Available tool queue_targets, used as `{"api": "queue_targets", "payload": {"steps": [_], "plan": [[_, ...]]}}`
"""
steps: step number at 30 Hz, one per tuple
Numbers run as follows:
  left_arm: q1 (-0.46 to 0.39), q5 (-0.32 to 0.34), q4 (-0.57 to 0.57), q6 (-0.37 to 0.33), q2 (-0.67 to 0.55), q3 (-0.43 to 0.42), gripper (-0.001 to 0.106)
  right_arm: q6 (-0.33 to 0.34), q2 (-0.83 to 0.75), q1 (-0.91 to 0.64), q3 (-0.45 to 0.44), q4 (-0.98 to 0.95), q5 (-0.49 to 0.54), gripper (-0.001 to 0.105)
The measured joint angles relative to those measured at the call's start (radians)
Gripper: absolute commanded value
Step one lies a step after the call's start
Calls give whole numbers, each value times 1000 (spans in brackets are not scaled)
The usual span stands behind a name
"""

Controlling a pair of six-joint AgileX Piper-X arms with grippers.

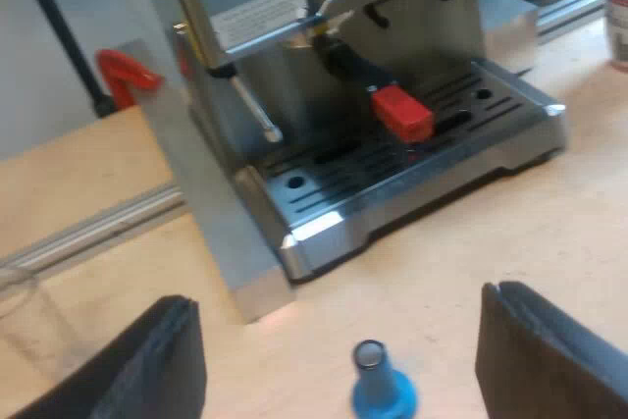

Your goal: Put the handle in the coffee machine

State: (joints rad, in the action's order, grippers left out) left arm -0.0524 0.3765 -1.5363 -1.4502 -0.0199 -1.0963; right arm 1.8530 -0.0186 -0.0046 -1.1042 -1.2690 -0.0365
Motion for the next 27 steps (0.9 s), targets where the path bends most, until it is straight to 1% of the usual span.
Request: {"api": "queue_targets", "payload": {"steps": [1,5,7,8,9,11,13,15,18,19,20,22,23,25,27], "plan": [[-2,-12,1,10,0,-4,62,0,0,0,9,-5,0,69],[-5,-15,1,10,0,0,62,0,0,0,20,0,0,69],[-5,-45,21,-43,0,15,62,0,0,0,30,21,0,69],[-5,-53,33,-56,0,19,62,0,0,0,36,34,0,69],[-5,-67,66,-89,0,32,62,0,0,0,46,64,0,69],[-5,-86,114,-127,0,57,62,-10,0,0,70,99,0,69],[-5,-101,209,-170,2,95,62,-34,0,0,104,135,0,69],[-5,-101,271,-190,2,131,62,-40,0,0,137,150,0,69],[-5,-101,358,-198,2,188,62,-43,0,0,184,152,0,69],[-5,-101,375,-198,2,213,62,-43,1,0,217,152,0,69],[-5,-101,386,-200,2,227,62,-43,1,0,230,152,0,69],[-5,-103,411,-200,2,290,62,-43,3,0,275,152,0,69],[-5,-102,416,-200,2,309,62,-43,2,0,283,152,0,69],[-5,-102,426,-203,4,373,62,-43,2,0,323,152,0,69],[-5,-102,440,-203,4,423,62,-43,2,0,339,152,0,69]]}}
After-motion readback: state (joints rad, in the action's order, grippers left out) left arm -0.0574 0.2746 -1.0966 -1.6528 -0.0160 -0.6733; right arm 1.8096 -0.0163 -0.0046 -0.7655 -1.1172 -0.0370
